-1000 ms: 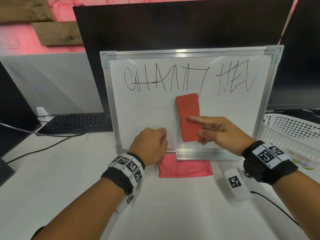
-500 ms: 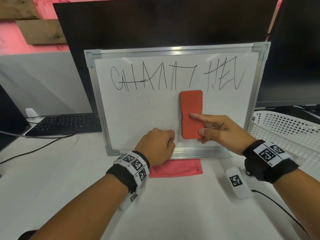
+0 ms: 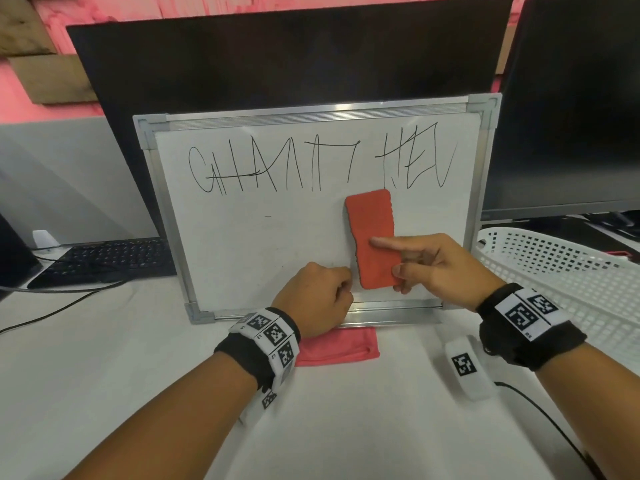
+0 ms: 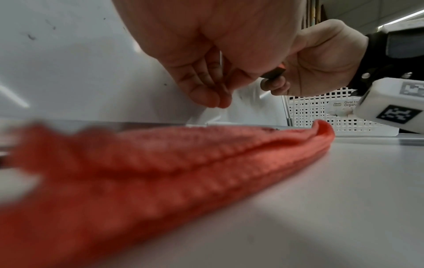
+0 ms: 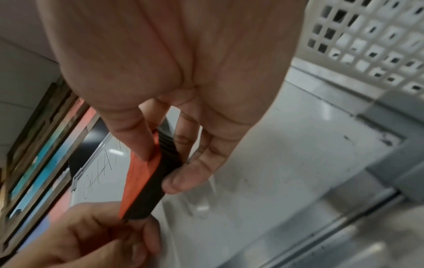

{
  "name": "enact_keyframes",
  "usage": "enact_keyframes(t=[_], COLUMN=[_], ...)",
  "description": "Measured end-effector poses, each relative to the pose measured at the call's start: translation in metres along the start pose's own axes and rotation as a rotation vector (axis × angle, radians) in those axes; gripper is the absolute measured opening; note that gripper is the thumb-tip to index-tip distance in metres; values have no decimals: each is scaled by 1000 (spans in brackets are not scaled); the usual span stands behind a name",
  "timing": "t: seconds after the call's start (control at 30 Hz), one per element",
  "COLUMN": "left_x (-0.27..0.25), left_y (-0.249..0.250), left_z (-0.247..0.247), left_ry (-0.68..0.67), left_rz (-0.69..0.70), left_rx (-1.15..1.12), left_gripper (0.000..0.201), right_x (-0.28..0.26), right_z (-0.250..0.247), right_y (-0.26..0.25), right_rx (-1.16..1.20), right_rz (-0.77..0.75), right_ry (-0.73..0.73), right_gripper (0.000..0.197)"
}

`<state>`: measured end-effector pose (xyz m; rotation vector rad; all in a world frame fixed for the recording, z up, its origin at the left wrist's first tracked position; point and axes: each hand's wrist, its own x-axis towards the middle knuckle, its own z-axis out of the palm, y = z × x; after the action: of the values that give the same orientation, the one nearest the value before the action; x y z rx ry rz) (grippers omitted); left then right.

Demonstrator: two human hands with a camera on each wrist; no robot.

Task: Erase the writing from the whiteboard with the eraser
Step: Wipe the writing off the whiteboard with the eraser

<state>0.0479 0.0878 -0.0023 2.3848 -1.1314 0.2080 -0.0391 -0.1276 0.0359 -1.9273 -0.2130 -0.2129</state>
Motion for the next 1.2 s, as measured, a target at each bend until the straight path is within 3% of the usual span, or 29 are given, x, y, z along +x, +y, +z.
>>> enact_keyframes(t=[0.43,0.63,1.2], left_x=[-1,-2,-5], left_y=[2,0,-5], left_z=[-1,-2,-5], left_ry=[-15,-17,-37], left_rz=[11,6,3], left_rx=[-44,-54,-62], left_gripper=[14,15,16], right_x=[-1,-7,-6], right_z=[-6,-1,-5], right_y=[-4,6,3], right_rx=[86,40,113], right_rz=[-48,-21,-109], right_ry=[187,184,361], right_gripper=[56,57,56])
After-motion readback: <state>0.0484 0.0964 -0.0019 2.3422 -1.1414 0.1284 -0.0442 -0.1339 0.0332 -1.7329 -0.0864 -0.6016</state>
